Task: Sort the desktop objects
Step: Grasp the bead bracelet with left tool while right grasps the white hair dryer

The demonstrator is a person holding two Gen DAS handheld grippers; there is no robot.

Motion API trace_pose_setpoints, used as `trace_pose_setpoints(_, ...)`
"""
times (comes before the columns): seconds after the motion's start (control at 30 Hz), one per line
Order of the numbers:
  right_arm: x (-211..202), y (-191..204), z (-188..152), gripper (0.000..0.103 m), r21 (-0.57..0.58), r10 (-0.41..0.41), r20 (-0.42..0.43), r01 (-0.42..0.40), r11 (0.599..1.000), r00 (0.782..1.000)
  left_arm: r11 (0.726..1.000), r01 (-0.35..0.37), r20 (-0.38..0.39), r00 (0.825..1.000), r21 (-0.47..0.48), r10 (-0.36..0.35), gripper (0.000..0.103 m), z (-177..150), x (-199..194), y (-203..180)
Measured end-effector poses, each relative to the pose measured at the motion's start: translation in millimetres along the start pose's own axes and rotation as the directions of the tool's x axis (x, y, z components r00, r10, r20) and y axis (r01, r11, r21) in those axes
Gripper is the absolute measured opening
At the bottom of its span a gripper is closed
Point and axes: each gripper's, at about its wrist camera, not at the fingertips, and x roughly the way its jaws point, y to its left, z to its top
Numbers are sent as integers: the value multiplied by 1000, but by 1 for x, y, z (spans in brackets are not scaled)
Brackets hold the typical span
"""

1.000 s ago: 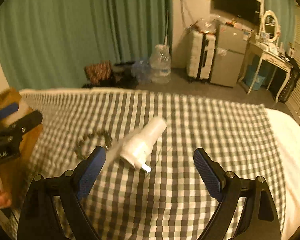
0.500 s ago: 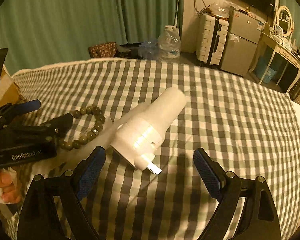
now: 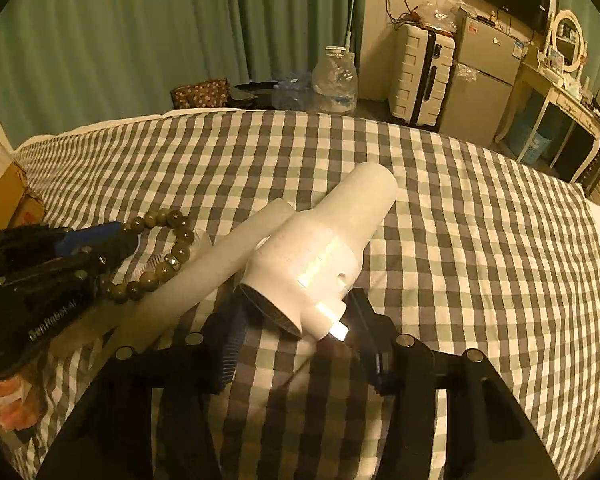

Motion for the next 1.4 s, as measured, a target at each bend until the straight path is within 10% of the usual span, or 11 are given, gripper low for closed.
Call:
trace_pose_setpoints(0.4, -16, -9, 8, 0, 55, 60, -4, -59, 997, 998, 999, -40, 81, 996, 4, 39, 11, 27, -32, -4)
trace_pose_setpoints(0.73, -35, -13, 14, 1, 66, 25, 57, -29, 997, 998, 999, -53, 131, 990, -7, 53, 11, 38, -52, -7)
trace_pose_setpoints(0.83, -38, -11, 18, 40, 62, -8, 72, 4, 998, 997, 998, -57, 132, 989, -17, 58, 11, 39, -52, -5)
trace_pose_setpoints(0.87, -38, -11, 19, 79, 59, -21, 78, 16, 998, 997, 998, -54, 132, 990, -22, 56, 11, 40, -52, -3)
trace_pose_setpoints(0.9, -38, -8, 19, 94, 53, -42, 96, 37, 998, 994, 998, -54, 132, 990, -28, 57, 11, 41, -52, -1)
trace_pose_setpoints(1.3, 8, -27, 22, 93, 174, -113, -6, 113, 978, 994, 995, -37, 144, 988, -89, 50, 11, 40, -58, 20)
trace_pose_setpoints(1.4, 15, -34, 23, 76, 197, -111, -13, 111, 974, 994, 995, -37, 141, 989, -87, 49, 11, 38, -56, 22)
